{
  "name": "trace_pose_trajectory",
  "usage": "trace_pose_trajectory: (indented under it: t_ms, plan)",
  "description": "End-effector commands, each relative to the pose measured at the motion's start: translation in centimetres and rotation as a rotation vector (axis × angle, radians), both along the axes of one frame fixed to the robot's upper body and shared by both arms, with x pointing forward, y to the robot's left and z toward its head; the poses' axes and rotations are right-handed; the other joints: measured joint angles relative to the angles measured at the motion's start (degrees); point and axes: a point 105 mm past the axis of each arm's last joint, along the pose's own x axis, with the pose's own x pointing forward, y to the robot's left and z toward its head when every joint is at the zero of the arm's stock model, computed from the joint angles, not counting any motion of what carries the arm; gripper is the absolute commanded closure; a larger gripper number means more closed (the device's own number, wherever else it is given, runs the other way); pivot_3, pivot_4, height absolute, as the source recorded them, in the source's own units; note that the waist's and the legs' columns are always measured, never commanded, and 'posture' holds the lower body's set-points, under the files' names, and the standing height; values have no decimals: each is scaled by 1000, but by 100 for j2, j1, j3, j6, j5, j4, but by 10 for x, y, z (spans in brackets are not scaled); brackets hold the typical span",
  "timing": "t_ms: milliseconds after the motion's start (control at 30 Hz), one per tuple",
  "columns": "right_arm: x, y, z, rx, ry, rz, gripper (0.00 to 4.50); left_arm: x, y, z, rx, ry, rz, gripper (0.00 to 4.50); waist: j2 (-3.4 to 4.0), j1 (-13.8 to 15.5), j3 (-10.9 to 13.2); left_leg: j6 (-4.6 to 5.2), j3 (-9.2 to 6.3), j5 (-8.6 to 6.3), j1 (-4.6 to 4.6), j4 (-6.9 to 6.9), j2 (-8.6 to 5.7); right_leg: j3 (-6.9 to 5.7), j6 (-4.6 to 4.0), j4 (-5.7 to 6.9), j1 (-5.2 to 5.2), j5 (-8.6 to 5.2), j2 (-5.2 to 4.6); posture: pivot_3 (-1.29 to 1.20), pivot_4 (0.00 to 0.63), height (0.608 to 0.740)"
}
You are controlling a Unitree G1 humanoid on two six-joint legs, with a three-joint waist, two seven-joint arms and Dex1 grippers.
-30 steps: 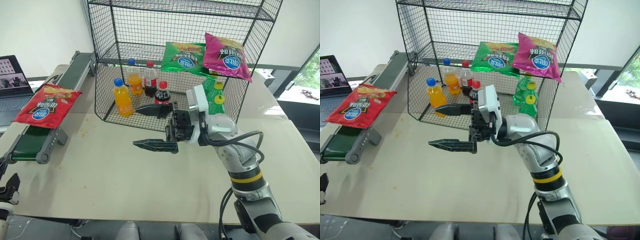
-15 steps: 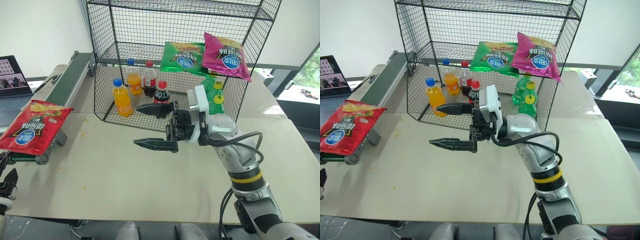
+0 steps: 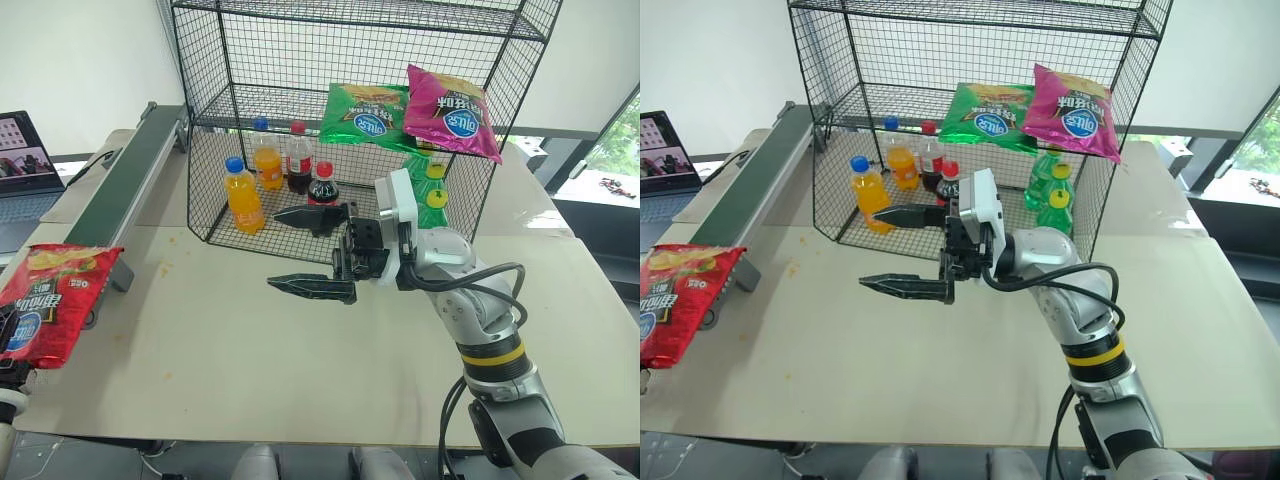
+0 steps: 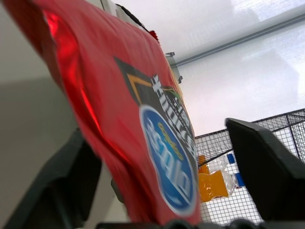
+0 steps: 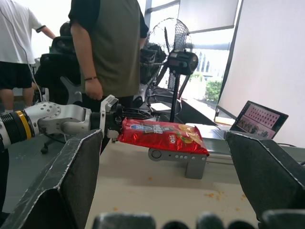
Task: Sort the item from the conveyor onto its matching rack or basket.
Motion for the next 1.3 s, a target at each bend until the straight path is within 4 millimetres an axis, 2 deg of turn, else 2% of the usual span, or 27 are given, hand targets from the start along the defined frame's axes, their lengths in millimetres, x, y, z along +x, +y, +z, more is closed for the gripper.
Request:
trace_pose_trajectory:
  t_ms: [33,200,333,400,433,600,767,933,1000,1100,1200,1300]
  plan:
    - [-2,-3,13,36,-53,-10,0,-3,5,12,40,-24,15,2197,0,-4,0,0,0,0,0,-1,0,0,0,-1,0,0,0,0,150,740]
    - [0,-3,13,41,-54,-25,0,2,0,18,48,-38,-10,4435,1,-1,1,0,0,0,-1,-4,0,0,0,-3,-1,0,0,0,150,740]
    - [5,-7,12,47,-49,-70,0,15,-17,42,78,-98,-69,4435,-1,9,1,0,0,0,-2,-3,0,0,0,-4,-1,0,-1,0,150,740]
    - [10,-12,13,71,-42,-131,0,30,-40,70,128,-157,-160,4435,-7,47,4,-2,-1,1,-4,-2,0,-1,0,-4,-1,0,-1,0,150,740]
    - [13,-15,15,87,-40,-171,0,39,-58,90,157,-212,-230,4435,-13,77,8,-6,-6,3,-8,-2,0,-6,0,-4,-1,0,-1,0,150,740]
    - [19,-25,23,150,-46,-307,0,64,-126,147,247,-369,-474,4435,-10,131,13,-18,-10,9,-13,-1,-3,-6,3,-11,1,3,-6,0,150,740]
    - [20,-33,41,228,-105,-452,0,87,-194,193,244,-537,-707,4435,4,166,19,-24,-19,15,-17,-15,-5,-9,4,-9,-5,4,0,0,150,740]
    - [21,-40,54,288,-141,-565,0,113,-244,222,122,-635,-910,4435,5,162,18,-25,-21,16,-20,-4,-10,-6,7,-13,0,6,-2,0,150,740]
    - [21,-42,55,296,-145,-589,0,121,-256,227,76,-654,-954,4435,8,140,17,-24,-23,17,-17,-7,-11,-7,7,-12,0,6,-2,0,150,740]
    - [20,-48,57,304,-160,-637,0,146,-281,225,-84,-657,-1031,4435,11,154,18,-24,-26,18,-19,-7,-12,-8,7,-10,-1,6,-1,0,150,740]
    - [19,-54,58,305,-172,-680,0,164,-301,204,-126,-608,-1085,4435,12,173,18,-24,-34,19,-26,-1,-22,-6,8,-18,4,6,-2,0,150,740]
    - [19,-59,58,307,-178,-712,0,187,-298,182,-192,-551,-1045,4435,12,151,18,-24,-39,19,-29,-1,-26,-2,11,-20,2,6,-3,0,150,740]
